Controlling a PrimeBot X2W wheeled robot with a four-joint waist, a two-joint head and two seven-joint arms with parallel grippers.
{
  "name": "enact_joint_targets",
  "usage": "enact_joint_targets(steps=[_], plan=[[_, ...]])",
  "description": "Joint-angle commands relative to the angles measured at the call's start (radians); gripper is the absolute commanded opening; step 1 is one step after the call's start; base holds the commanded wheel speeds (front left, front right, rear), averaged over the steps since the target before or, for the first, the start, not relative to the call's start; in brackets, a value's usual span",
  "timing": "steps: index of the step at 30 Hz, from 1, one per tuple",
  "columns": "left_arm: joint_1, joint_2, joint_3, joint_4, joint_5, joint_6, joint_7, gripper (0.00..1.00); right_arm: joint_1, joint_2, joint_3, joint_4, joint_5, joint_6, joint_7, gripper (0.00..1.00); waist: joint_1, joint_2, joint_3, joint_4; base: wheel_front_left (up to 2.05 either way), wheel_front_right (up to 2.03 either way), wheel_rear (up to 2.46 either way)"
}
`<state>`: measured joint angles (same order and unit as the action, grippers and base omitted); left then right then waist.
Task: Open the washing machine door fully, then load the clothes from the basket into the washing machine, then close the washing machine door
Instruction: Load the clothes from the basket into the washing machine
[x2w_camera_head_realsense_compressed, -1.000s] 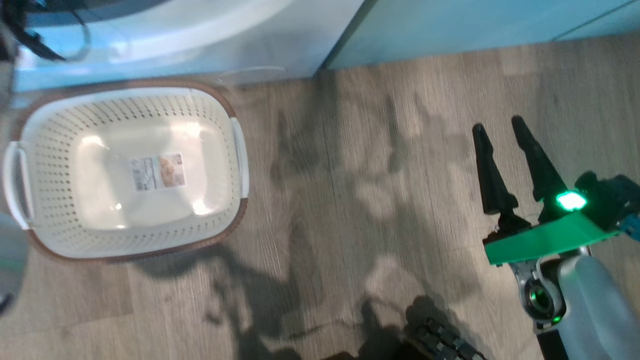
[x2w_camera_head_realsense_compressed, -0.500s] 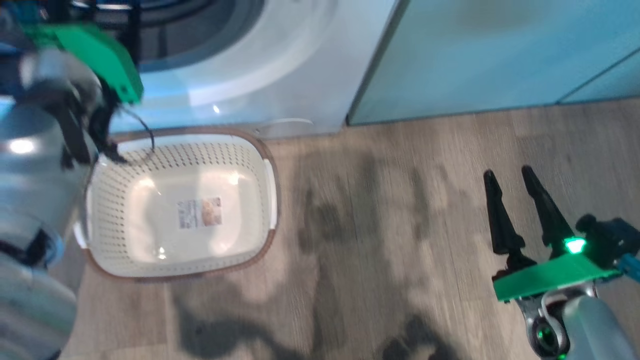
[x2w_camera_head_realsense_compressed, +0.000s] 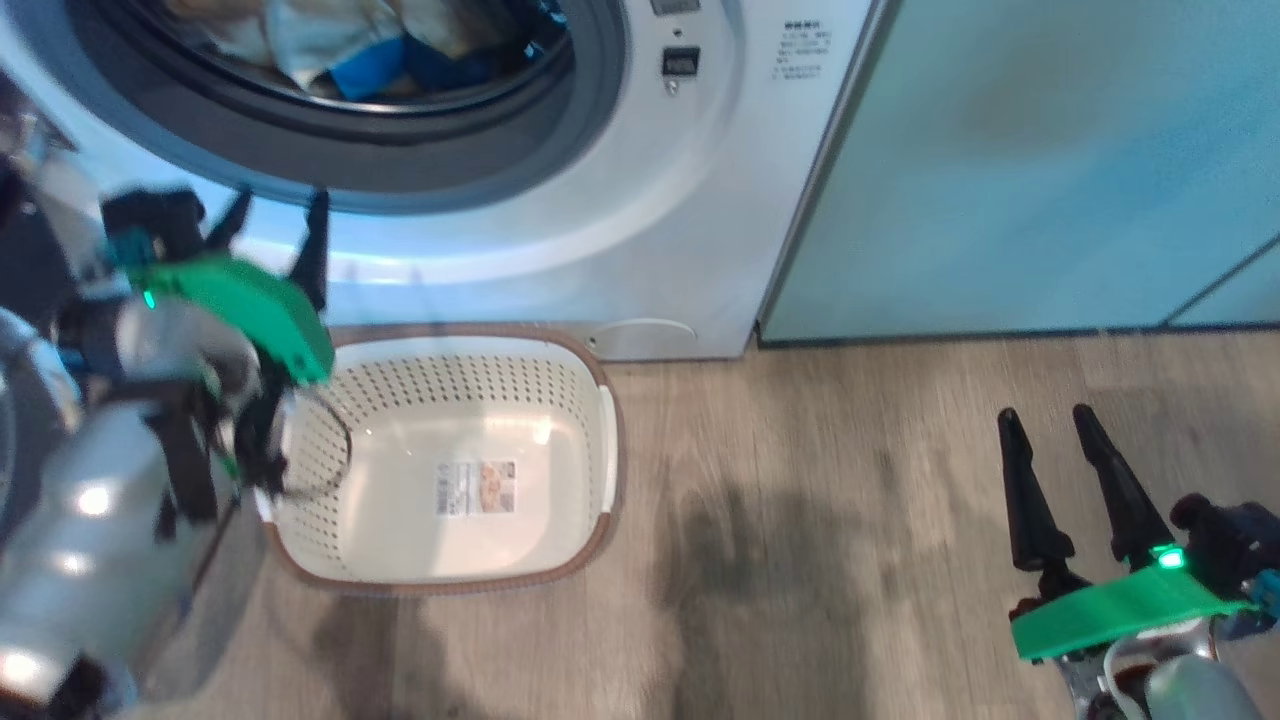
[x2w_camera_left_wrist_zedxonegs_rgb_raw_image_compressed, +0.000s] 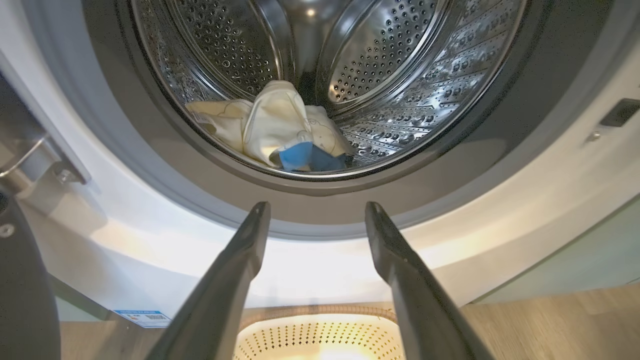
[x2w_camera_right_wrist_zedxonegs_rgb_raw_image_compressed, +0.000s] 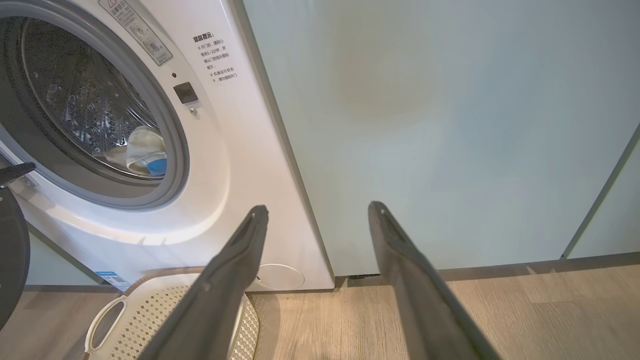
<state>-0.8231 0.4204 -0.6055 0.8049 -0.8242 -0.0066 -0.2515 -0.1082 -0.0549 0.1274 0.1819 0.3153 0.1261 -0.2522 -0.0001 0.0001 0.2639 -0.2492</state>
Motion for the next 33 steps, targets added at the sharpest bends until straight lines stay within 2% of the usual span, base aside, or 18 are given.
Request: enact_joint_targets(steps=[1,6,14,20,33], plan=[[0.003,0.048,0.055,-0.048,0.018,0.01,-0.01,1.0,0.003,-0.014,0.012,-0.027,-0.009,0.005,-0.01,1.0,0.0001,-0.0001,-0.029,0.02,0.0,0.0,0.0],[0.214,0.057,0.19,-0.238,0.115,0.041,-0.01,1.0,0.036,-0.021,0.003,-0.023,-0.01,0.005,-0.01,1.0,0.0001,-0.0001,-0.086,0.04,0.0,0.0,0.0],[0.437,0.032,0.384,-0.395,0.2,0.034,-0.01,1.0,0.082,-0.031,-0.016,-0.028,-0.009,0.005,-0.01,1.0,0.0001,-0.0001,-0.146,0.062,0.0,0.0,0.0],[0.56,0.011,0.495,-0.46,0.279,0.023,-0.01,1.0,0.113,-0.035,-0.028,-0.029,-0.01,0.005,-0.01,1.0,0.0001,-0.0001,-0.184,0.074,0.0,0.0,0.0],[0.676,-0.06,0.641,-0.486,0.361,-0.055,-0.01,1.0,0.14,-0.036,-0.028,-0.036,-0.01,0.005,-0.01,1.0,0.0001,-0.0001,-0.212,0.087,0.0,0.0,0.0]])
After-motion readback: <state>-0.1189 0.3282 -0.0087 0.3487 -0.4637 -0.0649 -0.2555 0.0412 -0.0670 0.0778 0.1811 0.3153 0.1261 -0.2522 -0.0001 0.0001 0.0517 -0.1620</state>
